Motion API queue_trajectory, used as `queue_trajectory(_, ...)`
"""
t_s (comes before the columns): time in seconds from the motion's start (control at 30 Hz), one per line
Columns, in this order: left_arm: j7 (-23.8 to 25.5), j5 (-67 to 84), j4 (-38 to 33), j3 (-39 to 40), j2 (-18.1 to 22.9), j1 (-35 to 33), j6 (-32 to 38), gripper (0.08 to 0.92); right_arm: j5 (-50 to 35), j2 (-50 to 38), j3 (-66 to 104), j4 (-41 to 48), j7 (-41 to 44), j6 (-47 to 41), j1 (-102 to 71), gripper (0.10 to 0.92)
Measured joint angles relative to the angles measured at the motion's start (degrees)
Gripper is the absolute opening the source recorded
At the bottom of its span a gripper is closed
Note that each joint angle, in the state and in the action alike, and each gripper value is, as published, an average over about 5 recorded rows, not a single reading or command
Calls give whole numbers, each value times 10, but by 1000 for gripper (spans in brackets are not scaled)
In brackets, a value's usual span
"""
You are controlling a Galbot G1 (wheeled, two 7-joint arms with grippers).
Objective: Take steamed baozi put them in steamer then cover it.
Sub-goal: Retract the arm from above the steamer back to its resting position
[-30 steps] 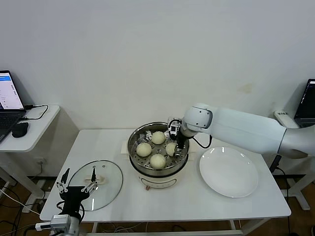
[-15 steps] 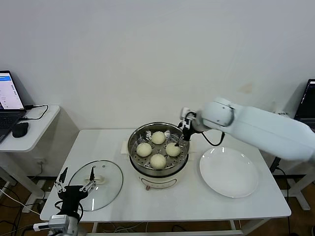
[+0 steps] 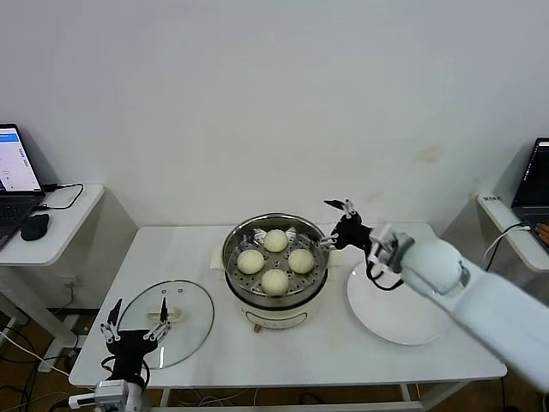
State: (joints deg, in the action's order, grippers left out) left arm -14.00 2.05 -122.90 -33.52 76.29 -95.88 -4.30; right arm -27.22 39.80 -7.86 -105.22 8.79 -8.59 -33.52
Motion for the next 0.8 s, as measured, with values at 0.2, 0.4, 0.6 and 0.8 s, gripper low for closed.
queue_trajectory(0.2,-12,-54,23,-1,-1,8,11,823,54,105,213,-10,25,78,-212,823)
queue_trajectory(0.4,-14,-185,62,-13,-15,18,33,823,90,220,381,-24,54,110,-378,823)
queue_trajectory(0.6,-8,-366,109,-32,-38,22,58,823,112,299,502,-31,62,119,-496,823)
queue_trajectory(0.8,9,-530,160,-45,-64,27,71,823,124,355,570,-34,56,131,-562,823)
